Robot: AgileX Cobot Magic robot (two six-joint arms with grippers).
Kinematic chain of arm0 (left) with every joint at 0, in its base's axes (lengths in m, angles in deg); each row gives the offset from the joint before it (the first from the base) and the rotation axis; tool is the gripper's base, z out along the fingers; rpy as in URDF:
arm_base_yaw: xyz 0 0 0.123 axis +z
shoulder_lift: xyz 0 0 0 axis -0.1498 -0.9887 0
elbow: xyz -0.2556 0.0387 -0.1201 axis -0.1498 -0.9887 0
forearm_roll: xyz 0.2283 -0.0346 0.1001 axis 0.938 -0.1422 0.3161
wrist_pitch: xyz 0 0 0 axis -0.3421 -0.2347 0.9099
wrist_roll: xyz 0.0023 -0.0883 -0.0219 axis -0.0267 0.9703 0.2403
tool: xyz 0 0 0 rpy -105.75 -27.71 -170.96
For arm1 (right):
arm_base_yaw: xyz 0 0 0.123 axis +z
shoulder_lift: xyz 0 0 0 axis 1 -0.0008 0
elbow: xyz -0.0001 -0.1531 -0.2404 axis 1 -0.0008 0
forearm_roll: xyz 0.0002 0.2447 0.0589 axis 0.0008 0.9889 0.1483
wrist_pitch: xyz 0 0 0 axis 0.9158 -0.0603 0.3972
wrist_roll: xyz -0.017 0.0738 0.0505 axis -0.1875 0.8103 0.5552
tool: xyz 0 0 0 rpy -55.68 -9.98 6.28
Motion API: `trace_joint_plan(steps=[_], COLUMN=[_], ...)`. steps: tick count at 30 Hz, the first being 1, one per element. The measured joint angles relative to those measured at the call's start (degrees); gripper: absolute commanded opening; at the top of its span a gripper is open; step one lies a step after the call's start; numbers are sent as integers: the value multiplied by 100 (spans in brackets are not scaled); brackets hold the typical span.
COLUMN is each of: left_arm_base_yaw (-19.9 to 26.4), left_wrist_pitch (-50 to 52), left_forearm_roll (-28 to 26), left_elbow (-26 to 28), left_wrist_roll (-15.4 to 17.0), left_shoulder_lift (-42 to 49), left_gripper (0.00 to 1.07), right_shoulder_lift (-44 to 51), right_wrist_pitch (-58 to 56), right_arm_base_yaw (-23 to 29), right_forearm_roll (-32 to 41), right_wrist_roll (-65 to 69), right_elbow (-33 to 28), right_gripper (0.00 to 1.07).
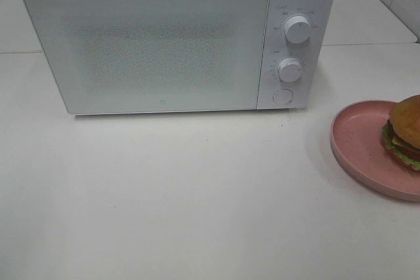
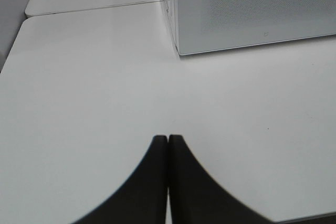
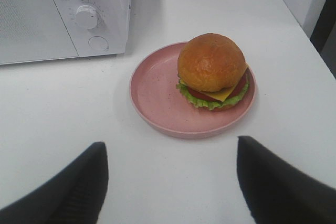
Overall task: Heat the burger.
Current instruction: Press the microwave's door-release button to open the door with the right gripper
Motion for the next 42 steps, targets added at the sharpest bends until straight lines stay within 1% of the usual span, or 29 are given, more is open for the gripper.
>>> trace_joint_plan(steps=[42], left_arm_base_yaw=[0], left_wrist_pitch=[0], left_forearm_roll=[0], left_elbow=[0], left_wrist_roll=[0], left_shoulder_lift=[0], left_gripper=[0], right_shoulder_lift=[0], right_wrist_pitch=[0], right_arm_base_yaw=[0], right_forearm_roll=[0], right_wrist_roll=[0], right_elbow=[0], right_gripper=[66])
